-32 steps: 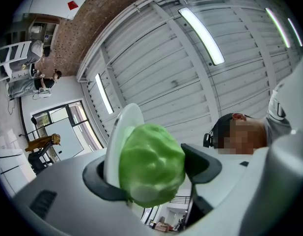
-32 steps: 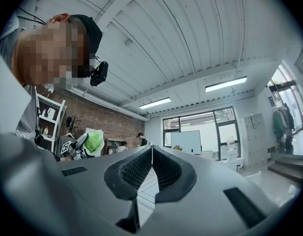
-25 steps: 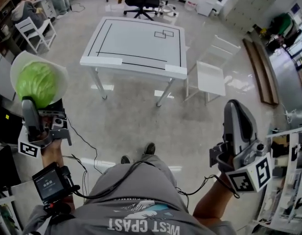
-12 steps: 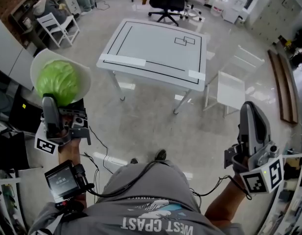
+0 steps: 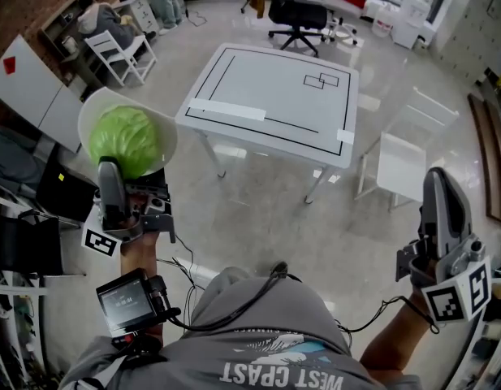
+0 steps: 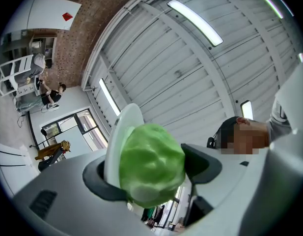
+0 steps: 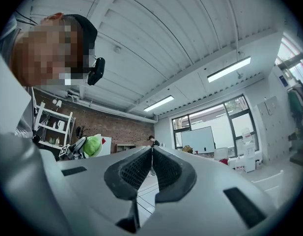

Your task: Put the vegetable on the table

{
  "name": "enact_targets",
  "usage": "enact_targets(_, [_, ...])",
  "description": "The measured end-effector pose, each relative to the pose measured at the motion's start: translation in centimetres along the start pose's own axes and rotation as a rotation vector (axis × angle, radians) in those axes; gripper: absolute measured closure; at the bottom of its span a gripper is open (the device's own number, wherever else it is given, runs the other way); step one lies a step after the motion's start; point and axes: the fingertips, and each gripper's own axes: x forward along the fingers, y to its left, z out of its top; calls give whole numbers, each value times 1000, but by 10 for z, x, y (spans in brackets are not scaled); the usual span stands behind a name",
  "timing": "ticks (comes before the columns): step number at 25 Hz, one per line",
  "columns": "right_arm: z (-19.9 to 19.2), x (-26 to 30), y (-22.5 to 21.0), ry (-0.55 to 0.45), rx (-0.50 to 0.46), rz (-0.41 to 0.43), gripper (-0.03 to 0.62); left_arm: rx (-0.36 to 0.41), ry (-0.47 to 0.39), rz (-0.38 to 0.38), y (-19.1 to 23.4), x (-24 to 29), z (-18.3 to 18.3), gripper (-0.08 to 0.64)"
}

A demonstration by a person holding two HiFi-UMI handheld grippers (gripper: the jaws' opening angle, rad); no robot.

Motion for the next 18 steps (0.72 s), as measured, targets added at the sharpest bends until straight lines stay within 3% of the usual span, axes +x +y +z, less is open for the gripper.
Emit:
enact_targets(7, [-6,5,-8,10,18,7,586,-7,14,-17,0,14,-10,212])
enact_targets(18, [-17,45,-11,40,-1,-69,586,-86,35,-27,67,33,-9,212])
